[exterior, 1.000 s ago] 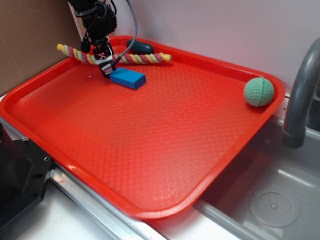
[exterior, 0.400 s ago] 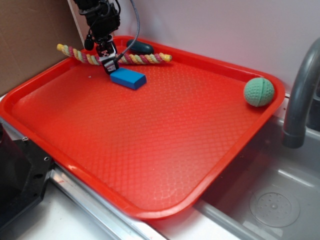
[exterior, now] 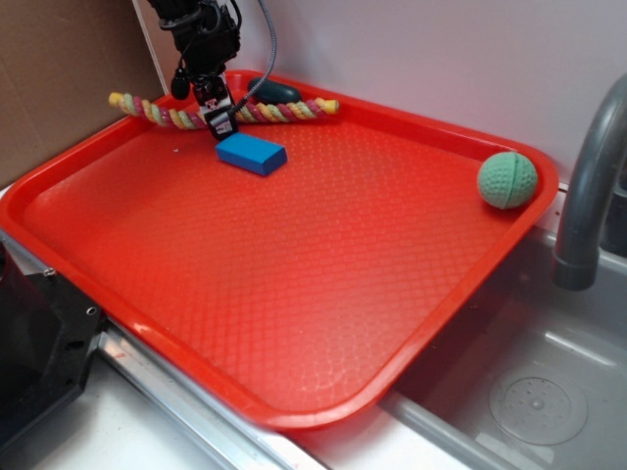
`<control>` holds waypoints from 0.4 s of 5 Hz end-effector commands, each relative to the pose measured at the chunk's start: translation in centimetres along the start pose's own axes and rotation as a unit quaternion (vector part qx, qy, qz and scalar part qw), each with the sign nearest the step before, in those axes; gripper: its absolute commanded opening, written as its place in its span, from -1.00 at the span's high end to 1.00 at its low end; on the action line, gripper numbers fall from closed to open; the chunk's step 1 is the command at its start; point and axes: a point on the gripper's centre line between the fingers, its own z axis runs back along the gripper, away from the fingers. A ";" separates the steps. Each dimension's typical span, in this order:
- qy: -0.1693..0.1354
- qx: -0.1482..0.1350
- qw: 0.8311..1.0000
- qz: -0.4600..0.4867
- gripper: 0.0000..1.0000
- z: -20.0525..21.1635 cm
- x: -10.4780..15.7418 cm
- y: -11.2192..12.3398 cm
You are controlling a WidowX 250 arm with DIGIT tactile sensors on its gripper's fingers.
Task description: Grab the multicolored rope.
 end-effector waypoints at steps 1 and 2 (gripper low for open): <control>0.000 0.004 1.000 -0.019 1.00 0.3 0.8 -0.8; -0.001 0.007 1.000 -0.021 1.00 0.4 0.8 -1.0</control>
